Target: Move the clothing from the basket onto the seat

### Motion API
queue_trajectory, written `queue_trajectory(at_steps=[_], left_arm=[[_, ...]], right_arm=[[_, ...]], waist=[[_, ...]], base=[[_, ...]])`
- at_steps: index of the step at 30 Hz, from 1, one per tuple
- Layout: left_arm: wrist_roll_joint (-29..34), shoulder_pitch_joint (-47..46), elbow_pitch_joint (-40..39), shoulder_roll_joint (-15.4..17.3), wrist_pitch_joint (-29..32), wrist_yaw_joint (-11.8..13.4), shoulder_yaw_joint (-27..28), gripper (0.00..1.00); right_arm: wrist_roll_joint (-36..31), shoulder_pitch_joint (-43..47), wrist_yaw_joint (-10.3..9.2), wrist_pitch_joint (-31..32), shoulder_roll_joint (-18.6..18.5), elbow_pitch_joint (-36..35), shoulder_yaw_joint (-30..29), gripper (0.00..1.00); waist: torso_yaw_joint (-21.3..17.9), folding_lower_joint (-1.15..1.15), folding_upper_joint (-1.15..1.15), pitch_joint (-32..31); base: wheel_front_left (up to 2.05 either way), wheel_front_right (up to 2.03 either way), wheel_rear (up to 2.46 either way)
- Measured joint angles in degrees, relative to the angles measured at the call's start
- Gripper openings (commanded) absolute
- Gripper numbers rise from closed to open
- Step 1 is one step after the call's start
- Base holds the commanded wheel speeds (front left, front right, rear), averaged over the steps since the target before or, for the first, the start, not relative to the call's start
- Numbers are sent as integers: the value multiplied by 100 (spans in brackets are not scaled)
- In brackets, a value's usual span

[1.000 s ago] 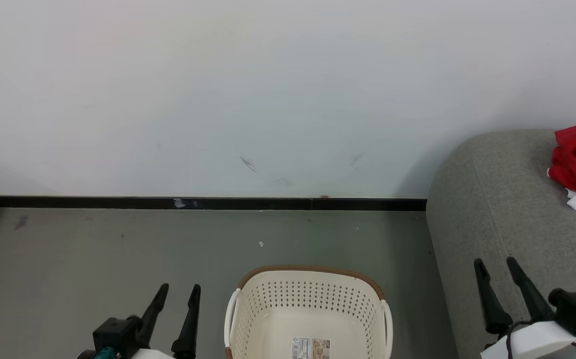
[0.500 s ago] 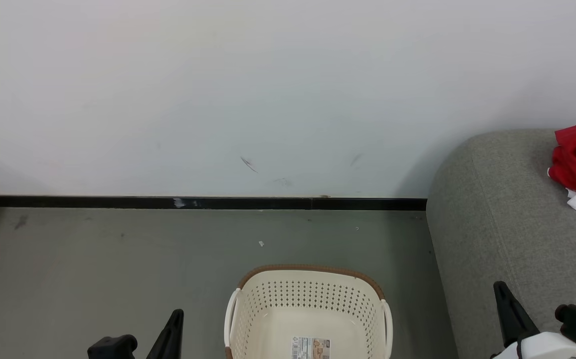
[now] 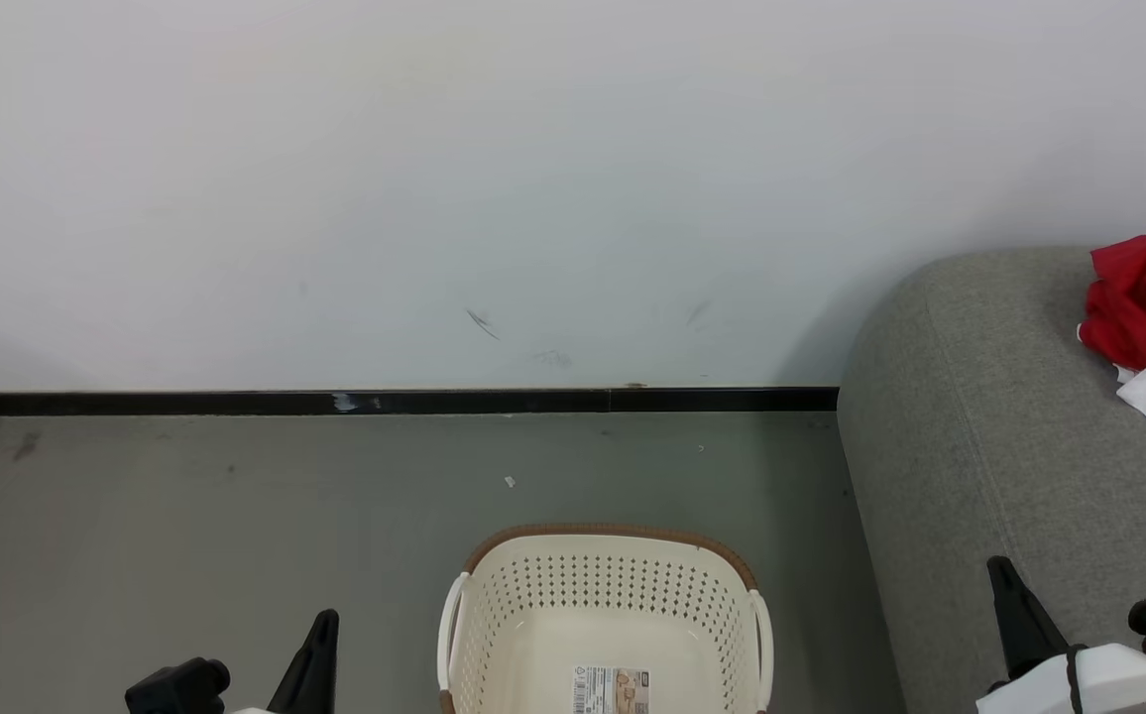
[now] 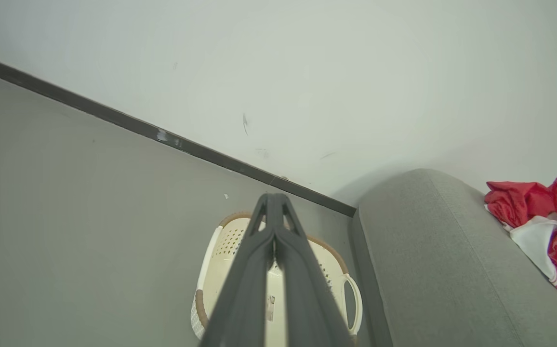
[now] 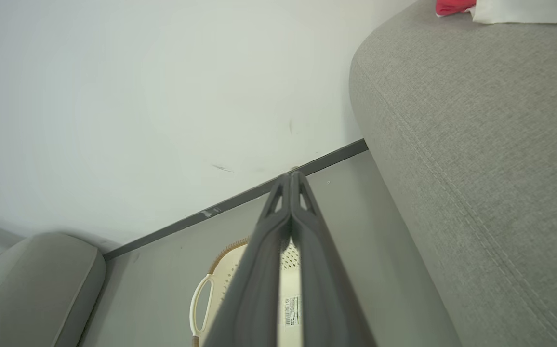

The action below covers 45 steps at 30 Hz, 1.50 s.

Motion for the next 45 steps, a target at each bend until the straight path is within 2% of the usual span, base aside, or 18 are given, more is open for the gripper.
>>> queue_trajectory(at_steps=[13,22,27,39,45], left_arm=[[-864,-6,-31,-56,283,-155,357,0],[-1450,-10,-59,-90,490,-247,570,0],[-1768,-16,-63,-101,583,-292,694,0],[-2518,-78,-65,-141,820,-430,978,0],[-2887,-137,-65,-153,937,-499,1124,0]], right_arm=[[1168,-95,0,331,0,10,-58,0],[1922,-156,0,516,0,3,-81,0],[2340,-185,0,594,0,2,-85,0],[3345,-236,-1,787,0,5,-88,0],[3844,-324,-1,898,-1,3,-91,0]], waist=[[-134,69,0,-13],[-192,79,0,-21],[-222,65,0,-8],[-294,5,0,70],[-329,-9,0,110]], base=[[0,0,0],[0,0,0],[0,0,0],[0,0,0],[0,0,0]])
